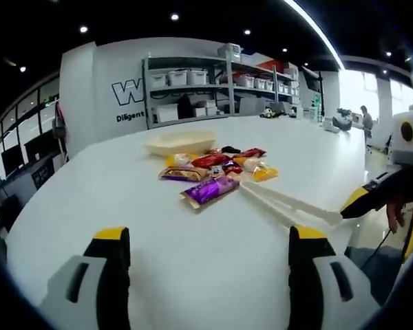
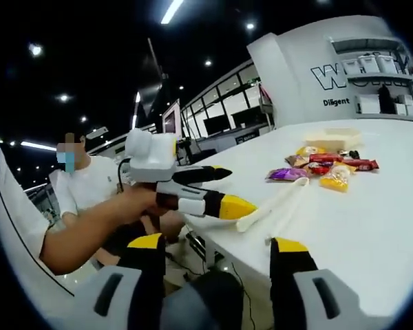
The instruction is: Place the target food into the container with the food tongs after gripping and lifting it, then release it inside without dropping or visibly crushing the food.
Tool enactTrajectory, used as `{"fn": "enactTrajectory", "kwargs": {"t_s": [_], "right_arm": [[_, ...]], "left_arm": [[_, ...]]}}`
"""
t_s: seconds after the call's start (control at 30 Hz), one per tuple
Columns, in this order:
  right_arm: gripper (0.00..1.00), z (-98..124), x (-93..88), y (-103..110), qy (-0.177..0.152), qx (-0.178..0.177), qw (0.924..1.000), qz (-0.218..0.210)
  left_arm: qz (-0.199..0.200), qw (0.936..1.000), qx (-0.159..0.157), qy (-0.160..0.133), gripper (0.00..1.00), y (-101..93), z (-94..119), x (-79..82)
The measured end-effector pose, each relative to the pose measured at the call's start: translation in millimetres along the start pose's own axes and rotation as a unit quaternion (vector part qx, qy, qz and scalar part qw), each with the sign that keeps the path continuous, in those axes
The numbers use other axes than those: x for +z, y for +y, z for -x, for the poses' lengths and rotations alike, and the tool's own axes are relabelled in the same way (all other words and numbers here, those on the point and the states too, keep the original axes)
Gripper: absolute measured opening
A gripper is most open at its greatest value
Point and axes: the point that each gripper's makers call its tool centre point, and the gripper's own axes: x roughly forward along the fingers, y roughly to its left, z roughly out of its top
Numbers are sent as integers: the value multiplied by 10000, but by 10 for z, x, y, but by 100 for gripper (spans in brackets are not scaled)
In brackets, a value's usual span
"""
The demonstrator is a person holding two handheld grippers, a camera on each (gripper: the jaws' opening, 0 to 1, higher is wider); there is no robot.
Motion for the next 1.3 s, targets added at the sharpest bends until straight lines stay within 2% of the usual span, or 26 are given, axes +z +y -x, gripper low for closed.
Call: {"fn": "enactTrajectory", "kwargs": {"t_s": [0.23,0.3,0.53,0.7,0.83,0.9,1.1,1.3], "right_arm": [[59,-83,0,90,23,86,10000,2],[58,-105,4,103,20,121,9999,-20],[58,-136,6,111,57,95,9999,18],[59,-80,76,-8,-46,-80,9999,65],[62,-7,177,-216,-234,-447,9983,295],[62,15,190,-275,-238,-485,9983,226],[64,68,248,-411,-349,-733,9964,234],[69,161,300,-577,-322,-1088,9924,482]], "left_arm": [[-59,9999,81,-97,95,81,97,54],[28,9998,73,-163,96,97,118,85],[-108,9998,-88,-136,96,-14,128,72],[18,9997,-195,-126,97,-49,128,34],[-77,9997,-222,-103,96,-95,181,28],[-192,9993,-303,68,97,-136,176,-31],[-102,9996,-267,85,97,-99,141,-68],[-186,9994,-225,173,97,-81,104,-58]]}}
